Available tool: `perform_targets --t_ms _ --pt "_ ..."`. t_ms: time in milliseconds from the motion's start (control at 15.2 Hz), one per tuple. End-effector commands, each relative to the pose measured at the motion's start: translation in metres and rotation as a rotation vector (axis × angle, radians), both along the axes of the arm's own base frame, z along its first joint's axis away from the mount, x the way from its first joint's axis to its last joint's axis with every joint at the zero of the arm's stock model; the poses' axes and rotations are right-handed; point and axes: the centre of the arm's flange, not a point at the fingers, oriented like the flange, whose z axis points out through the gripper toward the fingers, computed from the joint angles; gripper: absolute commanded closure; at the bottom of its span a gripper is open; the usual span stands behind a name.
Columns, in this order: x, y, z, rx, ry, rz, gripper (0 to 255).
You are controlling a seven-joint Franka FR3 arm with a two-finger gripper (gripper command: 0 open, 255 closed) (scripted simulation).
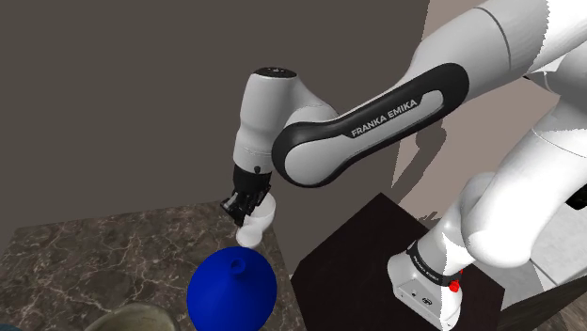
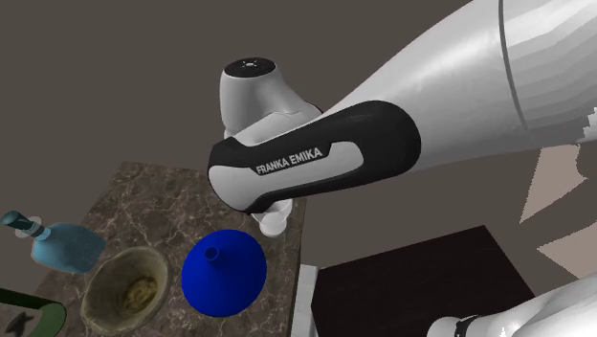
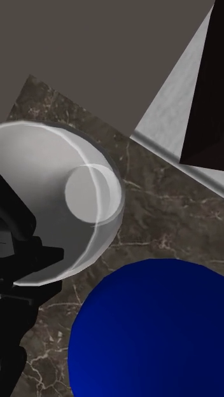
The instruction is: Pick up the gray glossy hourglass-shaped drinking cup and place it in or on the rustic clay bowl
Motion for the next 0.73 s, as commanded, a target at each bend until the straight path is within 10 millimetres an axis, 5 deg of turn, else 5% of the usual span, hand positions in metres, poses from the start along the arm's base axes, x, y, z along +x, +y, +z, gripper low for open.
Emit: perform_targets --t_ms 0,660 --pt "0.0 0.0 0.011 0.0 0.0 0.0 255" --pt "0.0 0.0 0.064 0.0 0.0 0.0 255"
